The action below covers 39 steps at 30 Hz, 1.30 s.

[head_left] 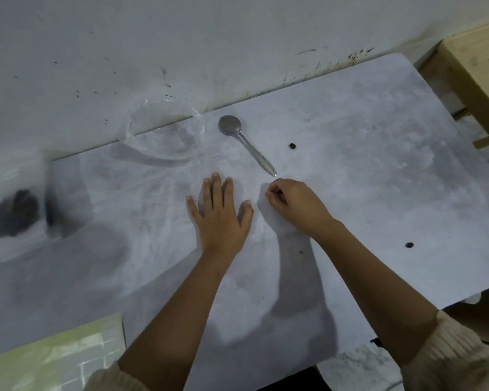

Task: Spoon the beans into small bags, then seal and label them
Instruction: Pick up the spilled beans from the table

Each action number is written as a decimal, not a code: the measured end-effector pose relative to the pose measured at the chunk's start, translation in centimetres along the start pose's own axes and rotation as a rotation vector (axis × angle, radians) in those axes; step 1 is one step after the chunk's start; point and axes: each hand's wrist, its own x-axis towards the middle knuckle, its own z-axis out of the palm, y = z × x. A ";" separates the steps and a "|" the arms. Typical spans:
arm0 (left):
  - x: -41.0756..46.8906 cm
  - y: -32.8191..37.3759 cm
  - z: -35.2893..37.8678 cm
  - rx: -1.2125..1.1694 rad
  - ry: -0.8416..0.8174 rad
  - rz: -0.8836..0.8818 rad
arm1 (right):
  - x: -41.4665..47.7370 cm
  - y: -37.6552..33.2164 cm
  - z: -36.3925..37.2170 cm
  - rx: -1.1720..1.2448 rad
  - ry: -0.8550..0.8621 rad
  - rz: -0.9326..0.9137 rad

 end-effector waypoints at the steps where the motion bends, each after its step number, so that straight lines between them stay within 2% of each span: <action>1: 0.0 0.0 0.0 -0.003 0.002 0.003 | -0.1 0.0 -0.1 -0.010 -0.007 -0.008; 4: 0.1 0.0 0.0 -0.007 0.012 -0.003 | -0.5 -0.2 -0.6 0.129 0.014 0.028; 9: 1.1 1.7 0.4 -0.052 0.045 -0.090 | -1.0 -0.1 -1.9 0.585 0.071 0.281; 13: 1.2 2.0 0.6 -0.020 0.061 -0.096 | -0.8 0.6 -2.2 1.156 0.152 0.474; 16: 1.2 2.0 0.6 -0.009 0.069 -0.098 | -0.2 1.0 -3.0 1.636 0.242 0.535; 19: 1.2 2.0 0.6 0.012 0.071 -0.100 | 0.6 1.3 -4.0 1.896 0.288 0.576; 22: 1.2 2.0 0.6 0.011 0.071 -0.105 | 1.9 1.6 -4.9 1.874 0.293 0.615; 38: 1.3 2.0 0.6 0.038 0.086 -0.111 | 6.2 2.5 -6.4 1.116 0.229 0.647; 39: 1.3 2.0 0.6 0.033 0.084 -0.110 | 6.2 2.5 -6.3 1.014 0.237 0.615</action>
